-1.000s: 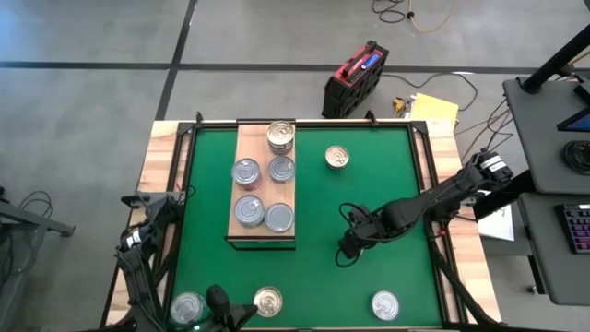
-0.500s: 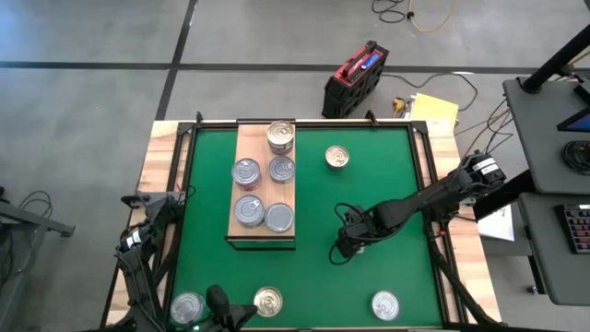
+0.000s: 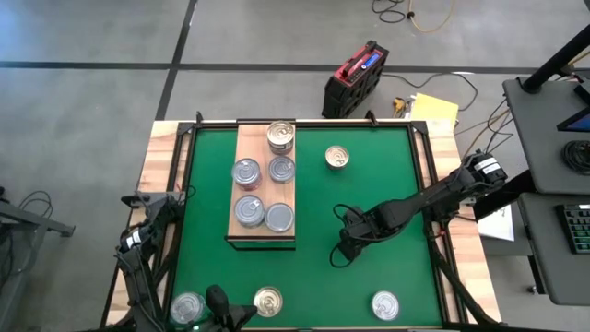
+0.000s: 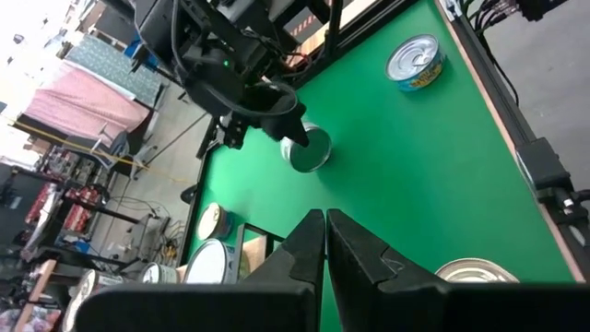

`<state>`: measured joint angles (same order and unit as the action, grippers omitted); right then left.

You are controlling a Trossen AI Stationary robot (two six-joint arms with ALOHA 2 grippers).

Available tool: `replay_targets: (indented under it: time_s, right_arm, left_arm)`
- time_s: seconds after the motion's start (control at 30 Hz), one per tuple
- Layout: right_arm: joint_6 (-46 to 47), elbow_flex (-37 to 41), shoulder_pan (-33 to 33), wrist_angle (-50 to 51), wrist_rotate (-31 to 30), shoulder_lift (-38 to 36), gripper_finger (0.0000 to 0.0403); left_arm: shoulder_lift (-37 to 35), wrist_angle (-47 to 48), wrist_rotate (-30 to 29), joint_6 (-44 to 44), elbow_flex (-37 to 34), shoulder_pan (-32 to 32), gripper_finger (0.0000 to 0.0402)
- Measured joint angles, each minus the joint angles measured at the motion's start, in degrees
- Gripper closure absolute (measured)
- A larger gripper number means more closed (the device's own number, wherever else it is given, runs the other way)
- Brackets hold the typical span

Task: Stack canned seafood by type on shelf
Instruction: Stack the green and white tuna can on top of the green and white tuna can on the shelf

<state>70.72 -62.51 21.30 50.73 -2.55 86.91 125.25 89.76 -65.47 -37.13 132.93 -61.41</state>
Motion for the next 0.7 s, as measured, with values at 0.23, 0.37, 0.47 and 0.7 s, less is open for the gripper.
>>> replay_targets:
  time_s: [0.23,0.37,0.47,0.7]
  right_arm:
    - [-27.8,-6.1,7.4,1.0,-17.0,-0.2,0.027]
    - [-45.7,-9.7,13.1,1.2,-25.5,-0.2,0.027]
    - [-55.8,-11.4,16.2,1.7,-30.4,-0.2,0.027]
    - [-79.7,-11.9,21.0,0.8,-47.2,-0.2,0.027]
  left_arm:
    - [0.1,-0.3,-2.3,-2.3,-1.5,0.0,0.0402]
    - [0.1,-0.7,-3.1,-2.8,-1.6,0.0,0.0402]
    - [0.1,-0.8,-3.7,-3.1,-1.6,0.0,0.0402]
    - [0.1,-1.2,-4.2,-3.1,-1.6,0.0,0.0402]
